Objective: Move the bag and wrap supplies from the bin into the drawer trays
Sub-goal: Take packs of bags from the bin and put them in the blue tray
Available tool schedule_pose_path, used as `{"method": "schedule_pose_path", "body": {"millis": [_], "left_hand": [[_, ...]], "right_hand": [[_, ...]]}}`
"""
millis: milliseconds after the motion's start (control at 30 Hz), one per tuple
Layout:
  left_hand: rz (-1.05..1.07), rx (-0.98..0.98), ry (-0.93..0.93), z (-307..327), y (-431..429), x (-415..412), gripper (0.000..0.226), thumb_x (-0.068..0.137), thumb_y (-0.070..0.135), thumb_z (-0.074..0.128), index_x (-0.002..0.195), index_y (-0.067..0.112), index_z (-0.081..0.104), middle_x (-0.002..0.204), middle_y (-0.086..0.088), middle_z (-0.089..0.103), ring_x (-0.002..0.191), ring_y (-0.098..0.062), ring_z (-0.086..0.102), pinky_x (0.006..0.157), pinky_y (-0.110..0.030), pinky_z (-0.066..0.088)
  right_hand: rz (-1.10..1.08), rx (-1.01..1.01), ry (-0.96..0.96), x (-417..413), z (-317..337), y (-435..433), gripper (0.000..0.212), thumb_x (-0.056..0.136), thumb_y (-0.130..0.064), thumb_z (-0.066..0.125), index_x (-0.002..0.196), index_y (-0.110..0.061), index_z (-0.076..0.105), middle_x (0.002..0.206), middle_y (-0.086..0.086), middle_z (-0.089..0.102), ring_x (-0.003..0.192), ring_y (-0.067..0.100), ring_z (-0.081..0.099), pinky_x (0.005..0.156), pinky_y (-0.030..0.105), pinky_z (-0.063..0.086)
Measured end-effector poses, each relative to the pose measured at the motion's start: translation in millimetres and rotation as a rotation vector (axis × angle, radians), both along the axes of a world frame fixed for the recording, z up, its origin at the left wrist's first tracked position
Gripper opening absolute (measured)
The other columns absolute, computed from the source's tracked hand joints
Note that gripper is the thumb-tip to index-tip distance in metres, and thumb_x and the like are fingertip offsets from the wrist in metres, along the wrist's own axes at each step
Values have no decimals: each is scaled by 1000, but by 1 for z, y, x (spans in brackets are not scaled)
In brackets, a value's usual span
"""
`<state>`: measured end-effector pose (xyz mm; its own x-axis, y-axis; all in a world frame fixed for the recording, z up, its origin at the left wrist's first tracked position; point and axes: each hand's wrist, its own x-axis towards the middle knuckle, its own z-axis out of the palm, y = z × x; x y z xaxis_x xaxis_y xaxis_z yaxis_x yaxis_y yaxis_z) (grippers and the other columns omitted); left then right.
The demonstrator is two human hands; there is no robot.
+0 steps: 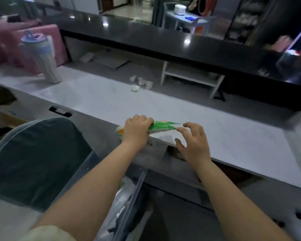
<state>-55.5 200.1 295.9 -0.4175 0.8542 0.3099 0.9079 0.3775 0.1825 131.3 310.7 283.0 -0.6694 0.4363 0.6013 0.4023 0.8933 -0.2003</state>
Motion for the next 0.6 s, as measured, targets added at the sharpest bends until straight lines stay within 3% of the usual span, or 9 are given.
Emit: {"method": "schedule_pose_path", "body": {"millis": [133,367,600], "left_hand": [[-248,136,90,39,76,86,38,62,1,71,97,14,64,87,-6,64,81,-33,56,66,-37,36],[-556,209,114,61,181,278,37,74,6,67,108,18,60,96,-4,62,89,-30,53,72,-37,35],[-701,209,110,57,249,472,34,77,6,62,109,18,59,98,-6,62,90,-30,52,71,-36,31]], "right_hand": [[-211,75,88,106,24,35,35,74,-10,76,107,-4,67,105,18,61,101,33,52,84,45,50],[-511,100,48,311,46,71,34,74,-11,75,106,-7,66,111,17,61,106,33,50,89,46,49],[-718,33,33,511,43,88,37,70,-5,76,106,-7,67,114,18,61,104,38,55,88,48,51]]}}
